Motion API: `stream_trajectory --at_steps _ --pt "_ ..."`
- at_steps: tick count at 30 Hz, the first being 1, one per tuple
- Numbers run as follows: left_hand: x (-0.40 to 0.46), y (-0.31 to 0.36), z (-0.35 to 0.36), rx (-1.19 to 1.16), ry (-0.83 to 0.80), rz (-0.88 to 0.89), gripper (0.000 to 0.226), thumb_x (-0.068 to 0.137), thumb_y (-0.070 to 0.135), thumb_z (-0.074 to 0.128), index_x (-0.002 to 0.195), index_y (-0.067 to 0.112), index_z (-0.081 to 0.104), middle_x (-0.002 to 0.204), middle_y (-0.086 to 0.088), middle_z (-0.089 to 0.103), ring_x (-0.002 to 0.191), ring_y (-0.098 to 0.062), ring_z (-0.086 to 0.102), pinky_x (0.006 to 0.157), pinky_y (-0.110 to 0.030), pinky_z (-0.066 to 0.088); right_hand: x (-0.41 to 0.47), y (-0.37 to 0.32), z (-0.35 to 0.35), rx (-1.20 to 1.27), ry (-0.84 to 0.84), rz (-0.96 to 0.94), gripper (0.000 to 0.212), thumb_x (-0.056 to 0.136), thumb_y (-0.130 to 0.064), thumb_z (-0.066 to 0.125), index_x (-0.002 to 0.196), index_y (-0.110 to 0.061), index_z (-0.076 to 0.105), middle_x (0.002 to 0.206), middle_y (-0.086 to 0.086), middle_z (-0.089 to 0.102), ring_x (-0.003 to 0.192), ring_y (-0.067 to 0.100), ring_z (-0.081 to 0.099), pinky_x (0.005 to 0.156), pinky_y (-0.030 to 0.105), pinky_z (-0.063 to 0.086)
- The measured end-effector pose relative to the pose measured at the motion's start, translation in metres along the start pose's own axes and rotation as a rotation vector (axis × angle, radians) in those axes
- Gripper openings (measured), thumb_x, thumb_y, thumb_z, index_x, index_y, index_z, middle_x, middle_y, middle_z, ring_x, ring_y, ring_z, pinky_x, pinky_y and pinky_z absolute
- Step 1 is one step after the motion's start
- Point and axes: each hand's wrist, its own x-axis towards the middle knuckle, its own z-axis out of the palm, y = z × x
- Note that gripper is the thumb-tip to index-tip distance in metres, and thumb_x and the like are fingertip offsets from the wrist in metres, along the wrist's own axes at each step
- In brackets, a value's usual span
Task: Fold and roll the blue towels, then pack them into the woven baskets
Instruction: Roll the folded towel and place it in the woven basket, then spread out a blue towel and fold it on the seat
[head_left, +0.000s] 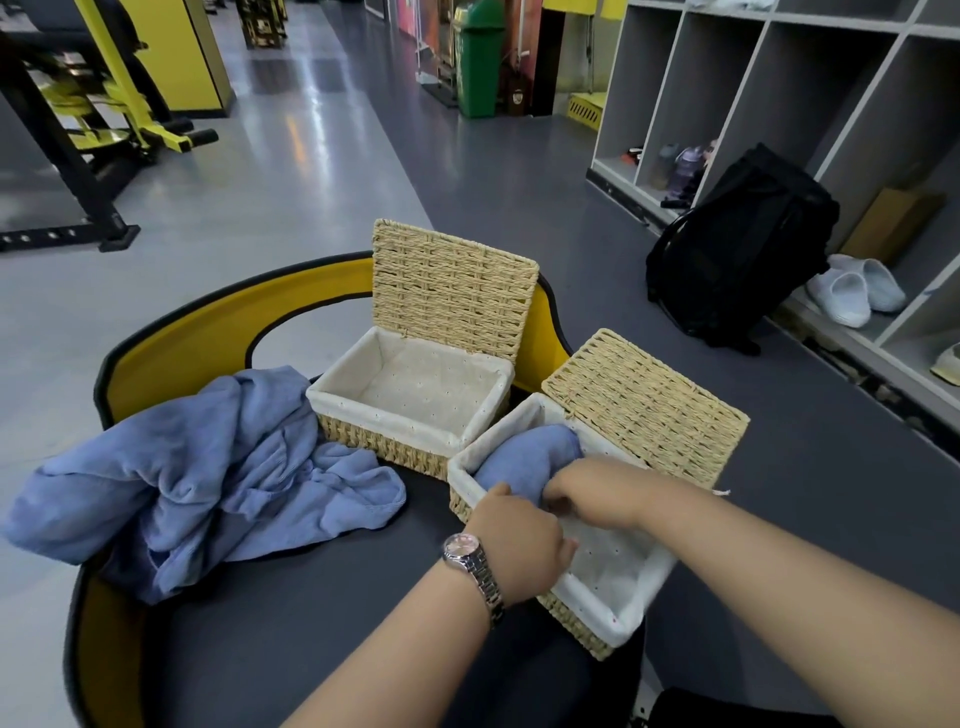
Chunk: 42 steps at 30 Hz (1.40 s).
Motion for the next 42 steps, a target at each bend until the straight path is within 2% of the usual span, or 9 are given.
stream_trajectory --at_steps 6,12,20,24,27,29,32,38,42 --pt "-0.022 -0.012 -0.013 -0.096 0.2 0.035 0.04 0.09 0.039 0.03 0.076 0.022 0.063 0.075 0.002 0.064 0.075 -0.021 0.053 0.08 -0.04 0.039 -0.002 -0.009 0.0 -0.028 0.046 0.021 0.025 0.086 -0.013 0.049 0.1 -0.022 0.067 0.094 0.006 0.066 0.075 0.024 0.053 0.056 0.029 0.033" --pt "-0.095 -0.051 -0.04 -0.028 0.288 -0.071 0.03 0.084 0.037 0.039 0.096 0.032 0.067 0.091 0.006 0.068 0.089 -0.018 0.057 0.08 -0.036 0.039 -0.024 -0.021 -0.014 -0.101 0.039 0.171 0.034 0.089 -0.019 0.049 0.117 -0.034 0.063 0.115 0.001 0.066 0.099 0.026 0.063 0.079 0.031 0.047" --pt "-0.192 -0.148 -0.027 0.064 0.388 -0.785 0.032 0.062 0.021 0.072 0.093 0.032 0.072 0.095 -0.002 0.069 0.079 -0.031 0.061 0.065 -0.035 0.045 -0.038 -0.132 -0.041 -0.264 0.821 -0.212 0.008 0.075 -0.02 0.059 0.072 -0.027 0.061 0.072 -0.009 0.061 0.073 0.019 0.059 0.075 0.035 0.041" --pt "-0.203 -0.17 -0.009 0.07 0.484 -1.02 0.058 0.051 0.008 0.074 0.106 0.024 0.068 0.087 -0.015 0.058 0.068 -0.034 0.054 0.057 -0.036 0.044 -0.017 -0.172 -0.02 -0.322 0.852 -0.384 0.016 0.061 -0.018 0.069 0.069 -0.027 0.058 0.069 -0.008 0.056 0.07 0.019 0.056 0.072 0.033 0.03" --pt "-0.202 -0.173 -0.003 0.016 0.418 -1.115 0.066 0.07 0.025 0.07 0.133 0.033 0.052 0.095 -0.019 0.058 0.081 -0.036 0.057 0.067 -0.039 0.047 -0.01 -0.184 -0.005 -0.386 0.776 -0.436 0.017 0.058 -0.021 0.072 0.063 -0.029 0.057 0.064 -0.009 0.053 0.065 0.017 0.053 0.068 0.03 0.025" --pt "-0.197 -0.178 0.004 -0.005 0.292 -1.1 0.067 0.084 0.038 0.055 0.145 0.039 0.028 0.128 -0.016 0.049 0.106 -0.033 0.051 0.084 -0.039 0.045 -0.004 -0.186 0.005 -0.387 0.738 -0.447 0.015 0.058 -0.024 0.073 0.063 -0.031 0.06 0.064 -0.011 0.054 0.064 0.013 0.053 0.069 0.027 0.03" --pt "-0.194 -0.185 0.006 -0.118 0.293 -1.057 0.061 0.088 0.033 0.049 0.146 0.03 0.03 0.147 -0.008 0.036 0.117 -0.034 0.044 0.094 -0.04 0.04 0.008 -0.183 0.014 -0.394 0.692 -0.45 0.014 0.06 -0.025 0.072 0.065 -0.032 0.062 0.065 -0.011 0.055 0.065 0.012 0.052 0.068 0.026 0.04" --pt "-0.183 -0.162 -0.019 -0.258 0.79 -0.712 0.029 0.082 0.019 0.053 0.106 0.02 0.07 0.091 0.002 0.063 0.086 -0.02 0.055 0.073 -0.029 0.043 0.007 -0.186 0.002 -0.206 0.786 -0.37 0.018 0.077 -0.037 0.064 0.091 -0.026 0.067 0.086 -0.01 0.066 0.084 0.019 0.06 0.084 0.032 0.035" --pt "-0.18 -0.106 -0.032 -0.53 0.561 -0.306 0.032 0.079 0.011 0.052 0.1 0.023 0.074 0.09 0.007 0.069 0.084 -0.007 0.059 0.077 -0.02 0.046 -0.002 -0.187 -0.013 0.226 0.74 -0.258 0.064 0.073 -0.045 0.064 0.13 -0.02 0.052 0.118 -0.003 0.064 0.107 0.022 0.056 0.093 0.04 0.043"
